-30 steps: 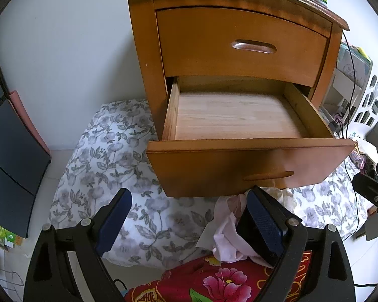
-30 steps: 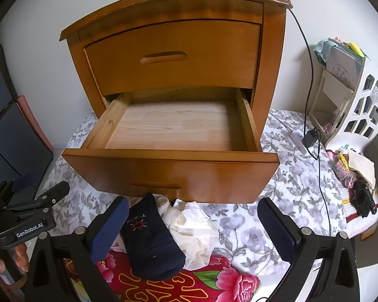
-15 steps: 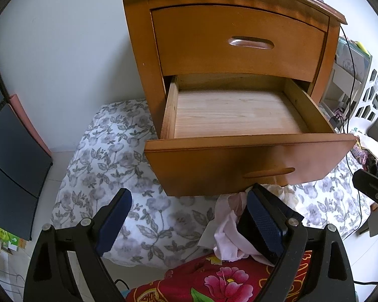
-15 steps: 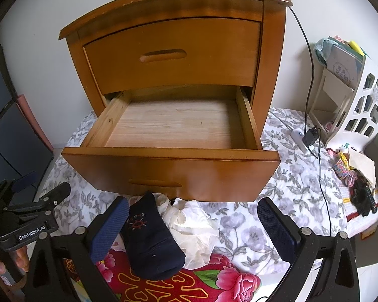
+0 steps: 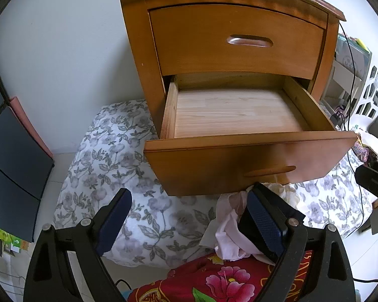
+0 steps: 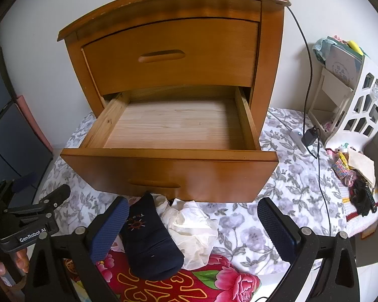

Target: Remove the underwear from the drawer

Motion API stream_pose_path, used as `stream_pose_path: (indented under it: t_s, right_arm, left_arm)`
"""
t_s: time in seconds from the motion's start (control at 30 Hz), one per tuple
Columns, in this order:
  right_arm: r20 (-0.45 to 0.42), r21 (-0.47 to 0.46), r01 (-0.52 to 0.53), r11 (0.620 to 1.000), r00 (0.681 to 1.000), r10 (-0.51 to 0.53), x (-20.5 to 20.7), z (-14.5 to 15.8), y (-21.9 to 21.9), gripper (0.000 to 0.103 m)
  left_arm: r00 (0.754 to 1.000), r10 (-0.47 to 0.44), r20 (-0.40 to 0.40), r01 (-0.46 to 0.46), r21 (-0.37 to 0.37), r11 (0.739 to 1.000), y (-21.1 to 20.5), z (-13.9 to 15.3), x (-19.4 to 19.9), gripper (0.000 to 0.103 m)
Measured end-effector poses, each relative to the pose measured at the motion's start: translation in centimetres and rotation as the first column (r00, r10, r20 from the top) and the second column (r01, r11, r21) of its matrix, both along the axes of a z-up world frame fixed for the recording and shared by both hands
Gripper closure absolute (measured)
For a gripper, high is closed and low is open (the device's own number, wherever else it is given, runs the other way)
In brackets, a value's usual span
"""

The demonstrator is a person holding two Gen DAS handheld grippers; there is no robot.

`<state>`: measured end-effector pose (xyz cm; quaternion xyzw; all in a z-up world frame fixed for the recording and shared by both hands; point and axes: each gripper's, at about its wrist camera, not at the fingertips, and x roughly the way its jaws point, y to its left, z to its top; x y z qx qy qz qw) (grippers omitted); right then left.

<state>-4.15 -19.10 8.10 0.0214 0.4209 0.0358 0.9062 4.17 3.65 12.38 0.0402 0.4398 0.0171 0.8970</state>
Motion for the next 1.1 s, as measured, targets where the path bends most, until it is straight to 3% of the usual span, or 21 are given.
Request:
stream_pose_path:
  t_s: [1.1]
  right_arm:
    - [-0.006,-0.001,-0.004,1.0,1.0,0.004,0.04,0.02,0.1,0.0]
  left_arm:
    - [1.0,-0.011,-0.007,0.011,0.006,1.0,-0.04,-0.01,-0.05,0.01]
